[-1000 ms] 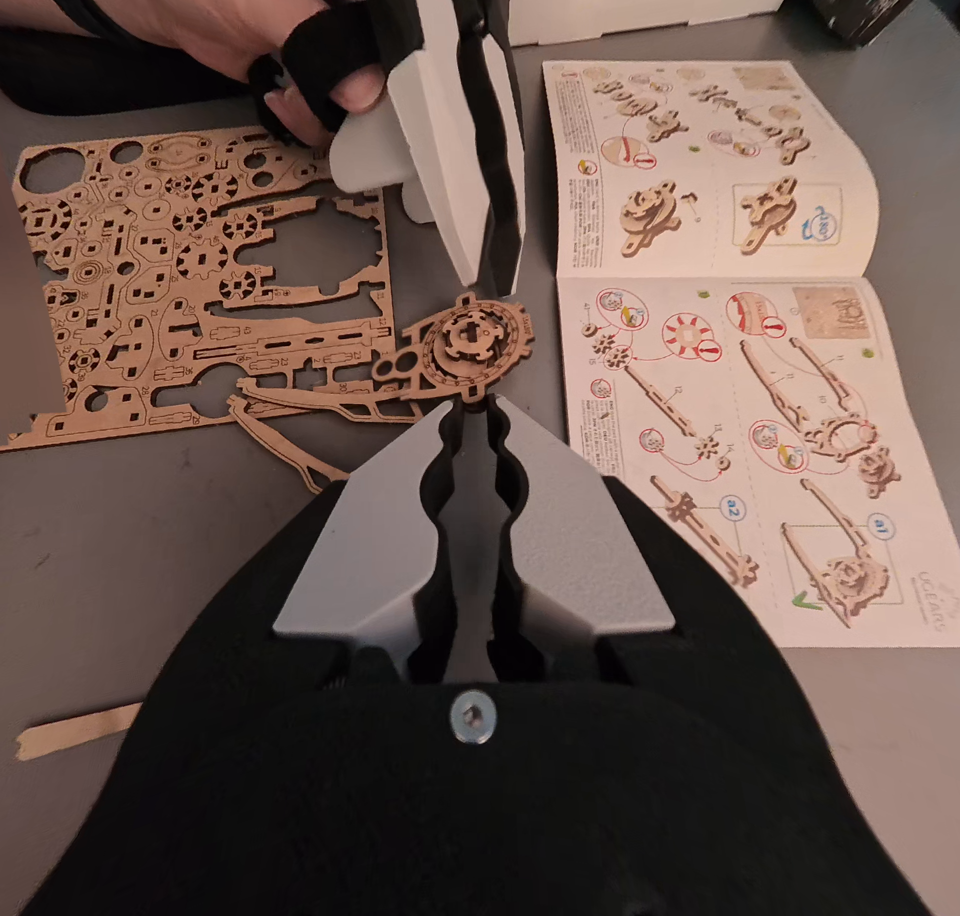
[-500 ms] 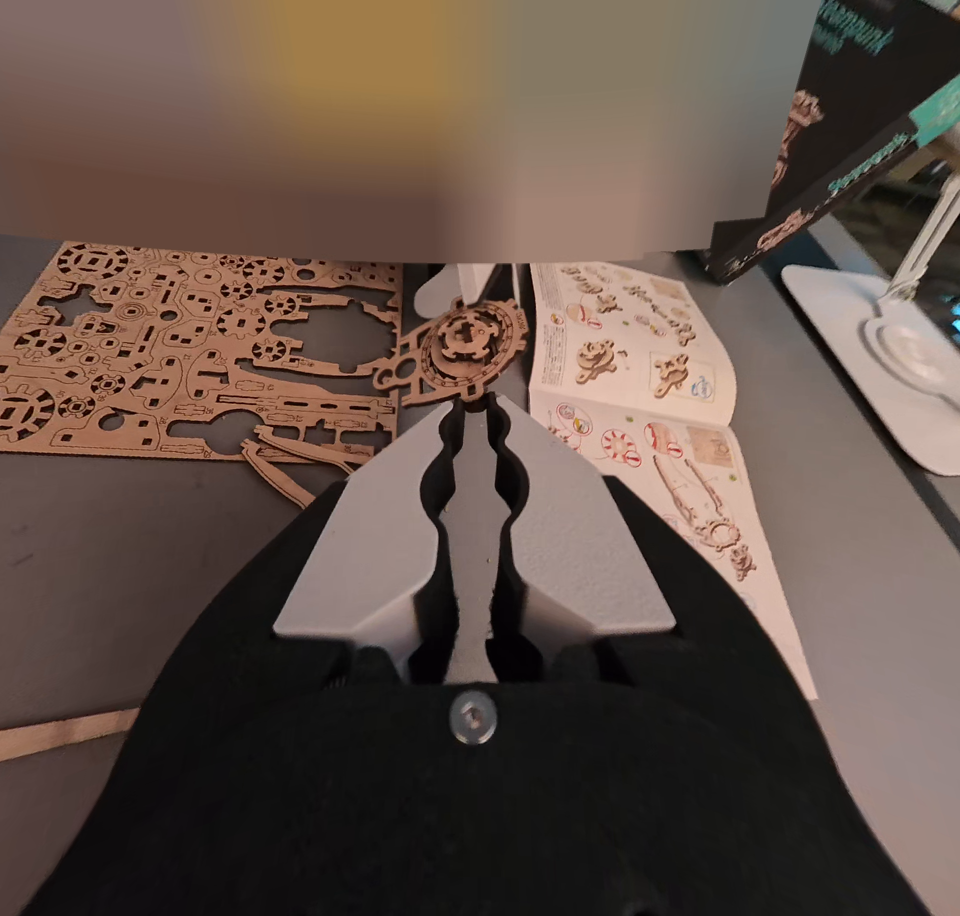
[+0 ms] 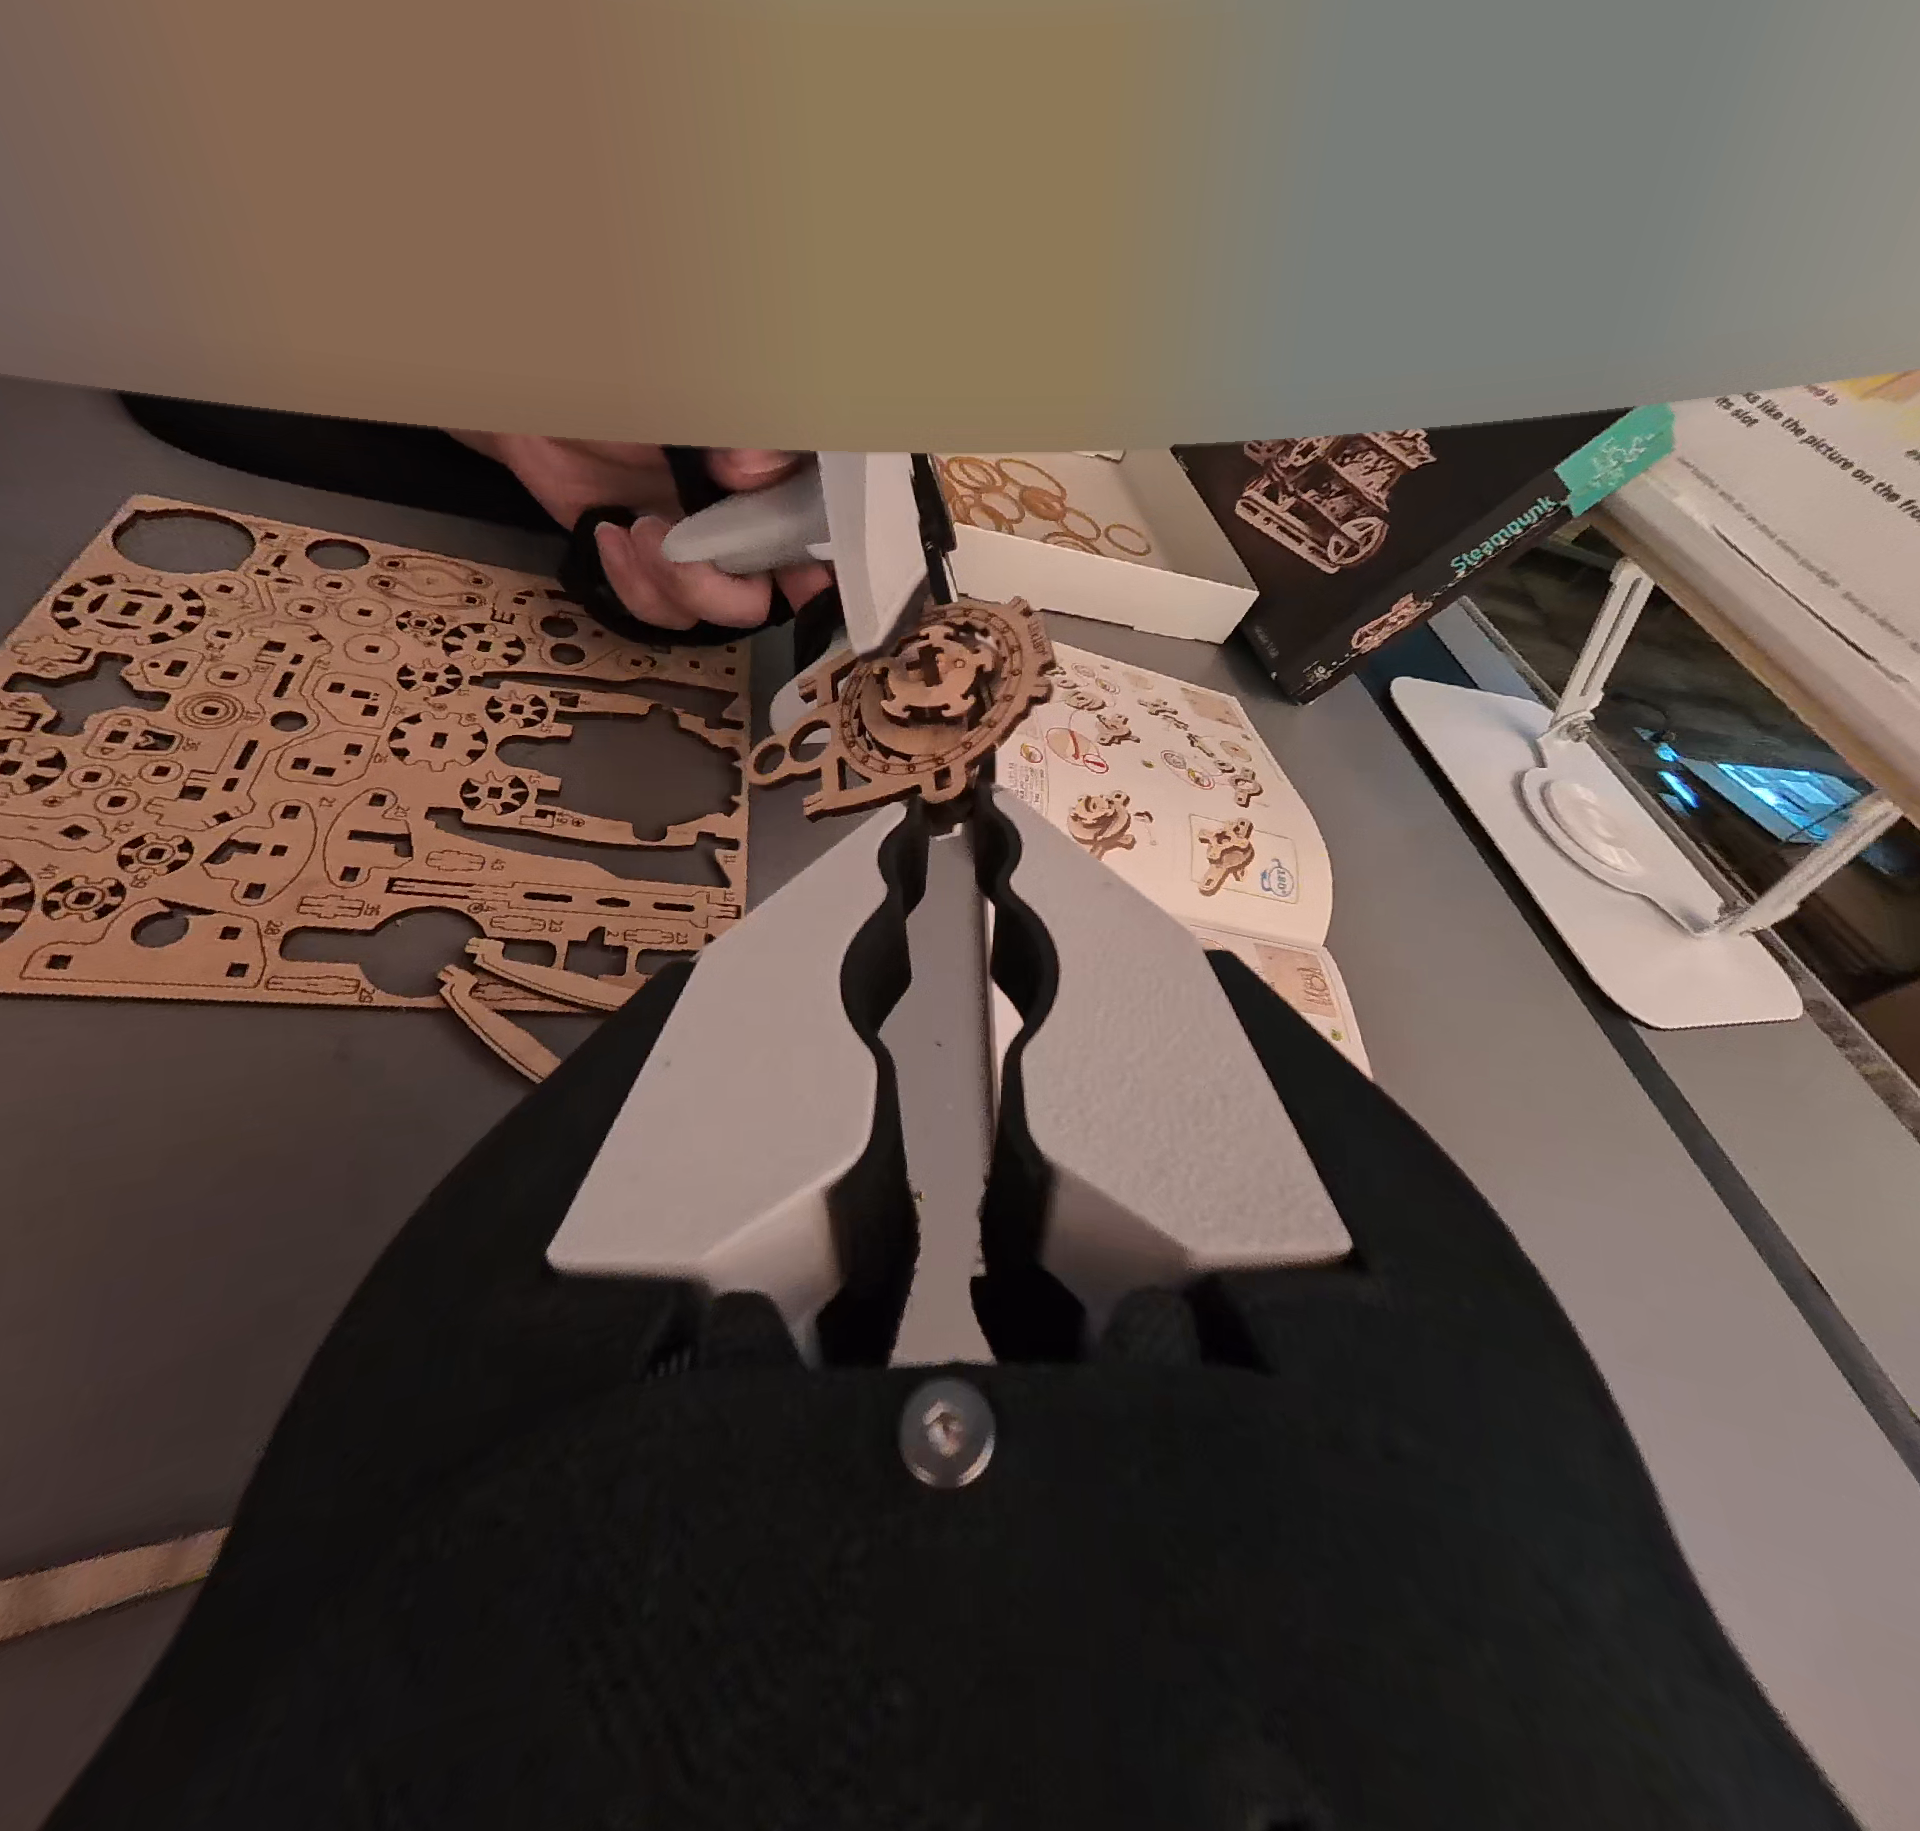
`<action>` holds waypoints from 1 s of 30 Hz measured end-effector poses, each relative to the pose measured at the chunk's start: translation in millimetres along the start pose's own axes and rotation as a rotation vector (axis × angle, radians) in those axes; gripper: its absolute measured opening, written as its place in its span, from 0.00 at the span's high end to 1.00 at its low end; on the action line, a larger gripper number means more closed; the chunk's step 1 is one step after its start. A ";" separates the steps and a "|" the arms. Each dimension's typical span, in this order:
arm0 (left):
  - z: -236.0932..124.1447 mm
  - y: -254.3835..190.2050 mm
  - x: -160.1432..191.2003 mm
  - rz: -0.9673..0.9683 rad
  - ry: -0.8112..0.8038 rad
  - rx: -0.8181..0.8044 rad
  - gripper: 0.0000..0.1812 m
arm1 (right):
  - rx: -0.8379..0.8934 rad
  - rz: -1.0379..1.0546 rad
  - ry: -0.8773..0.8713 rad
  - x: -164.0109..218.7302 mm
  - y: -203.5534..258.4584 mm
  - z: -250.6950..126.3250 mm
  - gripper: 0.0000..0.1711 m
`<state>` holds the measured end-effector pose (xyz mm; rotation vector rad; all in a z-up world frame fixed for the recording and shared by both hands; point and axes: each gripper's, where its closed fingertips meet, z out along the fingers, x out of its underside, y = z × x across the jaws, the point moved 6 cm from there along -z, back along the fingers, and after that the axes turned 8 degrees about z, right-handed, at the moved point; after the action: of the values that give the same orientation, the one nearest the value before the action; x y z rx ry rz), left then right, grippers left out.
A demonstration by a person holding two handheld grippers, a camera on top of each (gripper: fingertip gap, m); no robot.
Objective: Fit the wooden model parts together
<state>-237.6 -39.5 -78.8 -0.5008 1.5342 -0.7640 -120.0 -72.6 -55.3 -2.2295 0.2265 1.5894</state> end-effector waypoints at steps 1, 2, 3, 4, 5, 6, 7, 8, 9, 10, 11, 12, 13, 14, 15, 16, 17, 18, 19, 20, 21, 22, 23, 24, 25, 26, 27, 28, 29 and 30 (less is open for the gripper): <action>0.8 -0.4 1.0 -0.005 0.005 0.004 0.73 | 0.004 -0.006 0.004 0.3 0.5 0.9 0.96; 1.6 -0.9 1.8 -0.010 0.005 0.008 0.76 | 0.003 -0.014 0.007 0.4 1.7 1.6 0.96; 2.3 -1.3 2.3 -0.013 0.003 0.011 0.78 | 0.003 -0.020 0.009 0.3 2.6 2.1 0.96; 2.7 -2.0 2.7 -0.015 0.000 0.016 0.81 | 0.009 -0.027 0.012 0.6 2.5 2.5 0.96; 2.6 -2.9 2.2 -0.019 -0.009 0.026 0.84 | 0.010 -0.032 0.013 0.7 2.9 2.8 0.96; 2.2 -4.1 1.9 -0.023 -0.017 0.040 0.86 | 0.014 -0.032 0.014 0.9 2.5 2.8 0.96; 1.9 -5.2 1.7 -0.026 -0.019 0.054 0.89 | 0.013 -0.031 0.012 0.8 2.4 2.7 0.96; 1.8 -5.3 1.9 -0.030 -0.018 0.057 0.89 | 0.009 -0.027 0.011 0.9 2.6 2.8 0.96; 1.5 -5.2 2.1 -0.034 -0.017 0.059 0.89 | 0.008 -0.026 0.012 1.1 2.6 3.0 0.96; 1.3 -4.9 2.2 -0.038 -0.016 0.061 0.89 | 0.007 -0.028 0.012 1.5 2.8 3.2 0.96; 1.3 -4.7 2.4 -0.040 -0.015 0.061 0.89 | 0.002 -0.028 0.013 1.9 2.9 3.3 0.95; 1.1 -4.4 2.6 -0.037 -0.013 0.056 0.89 | -0.010 -0.020 0.023 3.3 2.9 3.4 0.95; 1.0 -4.1 2.8 -0.028 -0.007 0.047 0.89 | -0.019 -0.008 0.032 4.9 2.0 3.1 0.96; 0.7 -4.5 2.6 -0.015 -0.004 0.042 0.89 | -0.023 0.011 0.039 6.8 -0.5 2.2 0.95; 0.1 -5.2 1.9 -0.002 -0.004 0.038 0.89 | -0.039 0.045 0.043 8.2 -3.2 1.0 0.94; -0.6 -5.2 1.5 0.009 -0.003 0.029 0.89 | -0.065 0.101 0.038 8.9 -6.0 -0.5 0.93; -1.2 -5.0 1.4 0.016 -0.001 0.023 0.89 | -0.098 0.166 0.016 8.2 -8.7 -2.5 0.93; -1.5 -4.8 1.3 0.018 -0.001 0.019 0.89 | -0.130 0.239 -0.015 6.4 -11.8 -5.0 0.93; -1.7 -4.1 1.5 0.023 0.002 0.009 0.89 | -0.155 0.317 -0.044 4.0 -15.6 -7.7 0.92; -1.7 -3.1 2.0 0.035 0.011 -0.007 0.89 | -0.178 0.394 -0.082 1.1 -19.4 -10.3 0.92; -1.2 -2.4 2.7 0.056 0.026 -0.028 0.89 | -0.203 0.467 -0.122 -1.6 -22.3 -12.4 0.91; -0.3 -1.9 3.6 0.085 0.046 -0.053 0.89 | -0.220 0.538 -0.150 -2.8 -25.1 -13.2 0.90; 0.9 -1.4 4.8 0.117 0.068 -0.081 0.89 | -0.239 0.599 -0.174 -3.7 -26.5 -13.1 0.90; 2.4 -1.2 6.3 0.149 0.089 -0.106 0.89 | -0.265 0.639 -0.191 -4.8 -25.5 -12.2 0.89; 4.1 -1.6 7.7 0.173 0.107 -0.122 0.89 | -0.269 0.662 -0.189 -4.5 -24.6 -10.2 0.88; 5.7 -2.0 9.0 0.187 0.119 -0.131 0.89 | -0.257 0.662 -0.172 -2.9 -23.4 -7.5 0.88; 7.1 -2.1 10.1 0.192 0.126 -0.135 0.89 | -0.249 0.645 -0.148 -1.1 -20.9 -4.7 0.89; 8.1 -2.2 10.9 0.192 0.130 -0.133 0.89 | -0.245 0.625 -0.120 0.4 -18.0 -2.1 0.89; 8.6 -2.5 11.2 0.191 0.132 -0.132 0.89 | -0.243 0.606 -0.099 1.3 -15.2 -0.1 0.89; 8.7 -2.5 11.3 0.194 0.133 -0.136 0.89 | -0.243 0.593 -0.088 1.6 -13.0 1.5 0.89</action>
<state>-230.6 -50.7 -84.7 -0.3996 1.7385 -0.5548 -116.1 -60.0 -54.4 -2.4031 0.7645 2.1040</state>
